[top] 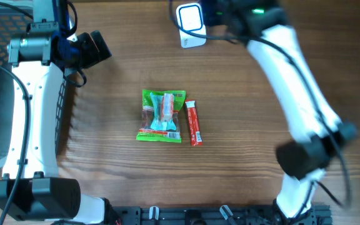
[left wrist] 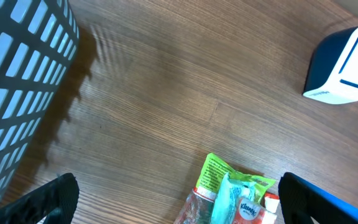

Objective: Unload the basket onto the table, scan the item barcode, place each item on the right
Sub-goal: 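Move the jar right and set it down on the table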

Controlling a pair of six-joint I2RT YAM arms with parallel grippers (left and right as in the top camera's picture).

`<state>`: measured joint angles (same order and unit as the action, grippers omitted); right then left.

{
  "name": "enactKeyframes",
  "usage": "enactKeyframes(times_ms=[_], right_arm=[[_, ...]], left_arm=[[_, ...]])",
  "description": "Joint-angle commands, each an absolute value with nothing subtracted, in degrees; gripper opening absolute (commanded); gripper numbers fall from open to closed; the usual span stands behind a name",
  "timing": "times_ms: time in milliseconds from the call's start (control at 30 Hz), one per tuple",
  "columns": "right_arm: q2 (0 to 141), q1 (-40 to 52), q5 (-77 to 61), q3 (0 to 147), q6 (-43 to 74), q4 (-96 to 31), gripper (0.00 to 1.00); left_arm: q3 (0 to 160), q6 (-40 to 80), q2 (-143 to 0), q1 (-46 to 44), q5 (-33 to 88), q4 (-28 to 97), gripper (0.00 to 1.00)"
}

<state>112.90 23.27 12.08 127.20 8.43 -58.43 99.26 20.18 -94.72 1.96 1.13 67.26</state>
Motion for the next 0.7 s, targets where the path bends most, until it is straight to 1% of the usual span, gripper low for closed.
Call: enactKeyframes(times_ms=[0,133,267,467,667], right_arm=[[109.7,19.9,13.1,127.8,9.1,-68.7,0.38],[110.4,14.6,10.6,126.5,9.4,-79.4,0.38],[110.5,8.5,6.9,120.3,9.4,-81.7,0.38],[110.5,0.6,6.3,103.8,9.1,-76.4,0.39],[110.5,-6.1,6.0,87.8,9.0,-63.6,0.39]], left_arm=[[99.1,19.3,-94.7,2.2,0.8,67.1,1.00],[99.1,19.3,-94.7,2.2,0.8,67.1,1.00],[99.1,19.3,-94.7,2.2,0.8,67.1,1.00],[99.1,19.3,-94.7,2.2,0.8,67.1,1.00],[99.1,19.3,-94.7,2.2,0.8,67.1,1.00]])
